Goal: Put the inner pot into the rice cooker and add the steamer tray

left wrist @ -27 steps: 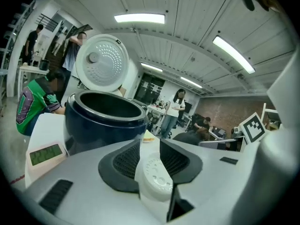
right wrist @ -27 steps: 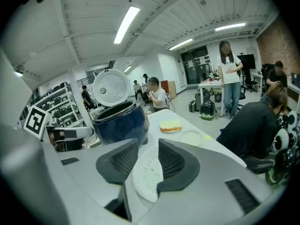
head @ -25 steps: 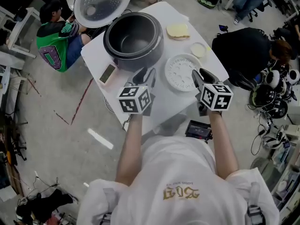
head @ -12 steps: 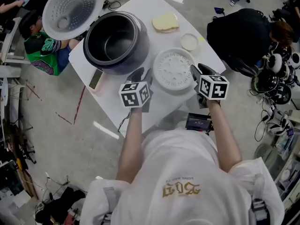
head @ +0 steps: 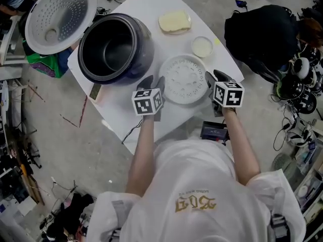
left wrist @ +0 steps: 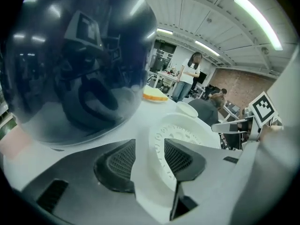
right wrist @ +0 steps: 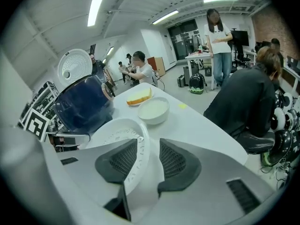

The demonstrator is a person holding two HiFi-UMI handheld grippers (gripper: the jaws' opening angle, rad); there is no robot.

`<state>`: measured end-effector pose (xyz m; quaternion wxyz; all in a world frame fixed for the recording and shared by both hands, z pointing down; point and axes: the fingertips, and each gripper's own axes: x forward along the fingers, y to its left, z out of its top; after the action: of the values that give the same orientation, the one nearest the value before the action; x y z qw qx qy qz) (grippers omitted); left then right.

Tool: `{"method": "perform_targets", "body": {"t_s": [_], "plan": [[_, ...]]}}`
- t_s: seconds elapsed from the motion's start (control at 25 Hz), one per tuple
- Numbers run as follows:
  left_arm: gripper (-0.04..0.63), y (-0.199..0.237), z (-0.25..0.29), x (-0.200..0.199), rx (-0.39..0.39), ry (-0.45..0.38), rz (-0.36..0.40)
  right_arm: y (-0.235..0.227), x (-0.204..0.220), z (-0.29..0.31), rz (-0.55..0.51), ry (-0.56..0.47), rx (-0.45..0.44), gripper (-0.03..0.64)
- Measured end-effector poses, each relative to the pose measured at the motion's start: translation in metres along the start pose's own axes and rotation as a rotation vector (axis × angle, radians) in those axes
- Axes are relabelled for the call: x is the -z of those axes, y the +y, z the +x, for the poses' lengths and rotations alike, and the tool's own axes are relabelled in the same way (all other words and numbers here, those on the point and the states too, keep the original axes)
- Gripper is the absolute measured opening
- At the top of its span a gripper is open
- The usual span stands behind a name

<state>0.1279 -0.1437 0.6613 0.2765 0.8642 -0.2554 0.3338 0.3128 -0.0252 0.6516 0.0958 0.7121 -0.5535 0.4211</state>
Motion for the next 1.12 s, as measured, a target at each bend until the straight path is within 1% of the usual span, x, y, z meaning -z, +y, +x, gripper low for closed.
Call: {"method": "perform_targets", "body": {"t_s": [0.24,0.36,0.44,0.48,0.56,0.76,1.0,1.12], "plan": [[0.196,-0.002,0.015,0.017,-0.028,0.052,0.002,-0.002,0.015,0.013,-0.021,0.046,-0.037,0.161],[0.179,0.0,0.015,0.019,-0.042,0.064,-0.006,0.001,0.02,0.016,-0.022,0.069,-0.053,0.157],[0.161,-0.002,0.015,0.019,-0.035,0.063,-0.017,0.003,0.024,0.017,-0.017,0.083,-0.071,0.137],[0.144,-0.004,0.015,0.019,-0.028,0.062,-0.021,0.004,0.025,0.017,-0.017,0.087,-0.079,0.115],[0.093,-0.006,0.016,0.018,-0.014,0.059,-0.031,0.007,0.027,0.018,-0.013,0.092,-0.086,0.084],[0.086,-0.003,0.01,0.019,0.003,0.052,-0.065,0.013,0.025,0.014,0.023,0.096,-0.112,0.069],[0.077,-0.01,-0.003,0.012,0.038,0.018,-0.088,0.016,0.025,0.0,0.02,0.073,-0.091,0.066],[0.075,-0.012,-0.011,0.008,0.052,0.002,-0.082,0.021,0.024,-0.008,0.026,0.054,-0.086,0.064]]}}
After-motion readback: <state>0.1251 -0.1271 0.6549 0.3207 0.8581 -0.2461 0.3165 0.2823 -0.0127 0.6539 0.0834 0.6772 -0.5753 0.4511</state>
